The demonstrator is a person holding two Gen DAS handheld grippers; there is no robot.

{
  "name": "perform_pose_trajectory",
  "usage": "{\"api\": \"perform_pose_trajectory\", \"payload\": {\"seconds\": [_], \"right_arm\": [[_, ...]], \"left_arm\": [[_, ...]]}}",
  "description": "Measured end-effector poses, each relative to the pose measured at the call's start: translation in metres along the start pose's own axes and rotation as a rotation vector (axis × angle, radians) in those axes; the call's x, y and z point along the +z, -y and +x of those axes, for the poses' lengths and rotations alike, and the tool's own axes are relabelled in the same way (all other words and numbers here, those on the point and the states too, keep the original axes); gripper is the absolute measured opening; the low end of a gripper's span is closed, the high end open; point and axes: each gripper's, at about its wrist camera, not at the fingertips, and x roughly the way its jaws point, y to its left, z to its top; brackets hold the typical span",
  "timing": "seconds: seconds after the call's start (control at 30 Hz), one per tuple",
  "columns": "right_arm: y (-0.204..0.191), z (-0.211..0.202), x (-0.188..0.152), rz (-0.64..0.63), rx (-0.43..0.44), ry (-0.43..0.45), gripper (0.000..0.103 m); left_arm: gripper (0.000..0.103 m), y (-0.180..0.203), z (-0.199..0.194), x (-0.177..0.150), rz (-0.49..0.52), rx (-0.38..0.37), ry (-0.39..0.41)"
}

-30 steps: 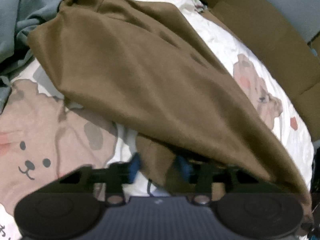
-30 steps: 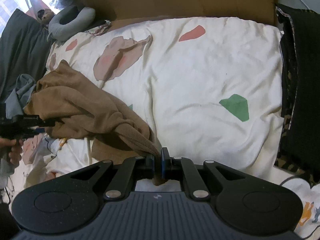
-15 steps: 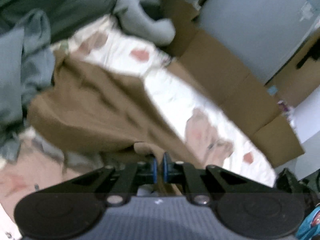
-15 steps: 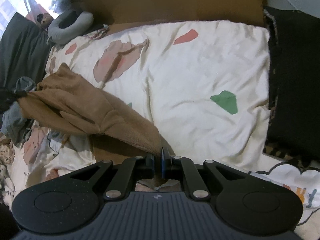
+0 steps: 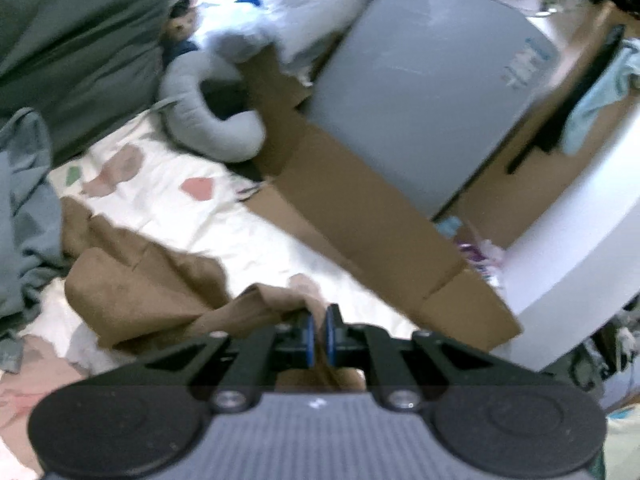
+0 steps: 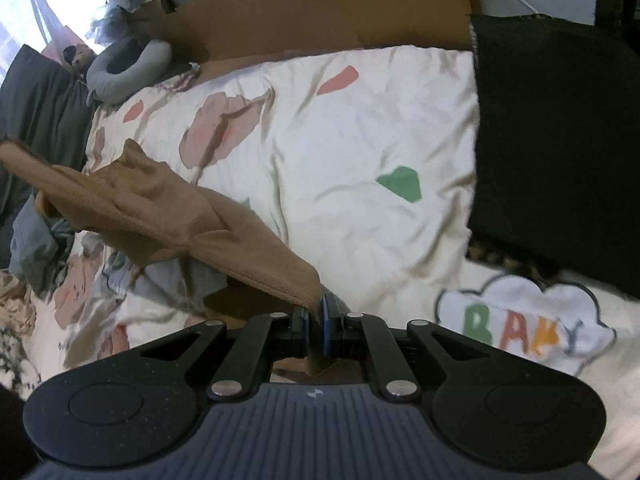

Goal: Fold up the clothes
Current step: 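Lift the brown garment high with both grippers to shake it out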

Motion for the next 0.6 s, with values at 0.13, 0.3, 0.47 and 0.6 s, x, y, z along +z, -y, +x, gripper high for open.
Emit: {"api": "perform_pose_trajectory", "payload": {"seconds": [0.13,0.3,0.47,0.6], "right_arm": [[0.006,-0.018,-0.007,0.006,-0.015,0.000,0.004],[0.013,-0.032,-0.009,0.027,-0.033,0.027,0.004],[0.011,-0.039,0.002,0.015,-0.036,0.070,0.004],[0.005,-0.050,0.022,-0.009,-0.030,0.129,0.004]], "left_arm": [[0.006,0.023,0.000,0.002,0.024,-0.069,0.006],[0.006,0.044,-0.003,0.007,0.070,-0.128,0.020],[0.006,0.061,-0.023,0.020,0.094,-0.177,0.056],[0.006,0.080,-0.050,0.034,0.119,-0.214,0.102]]}}
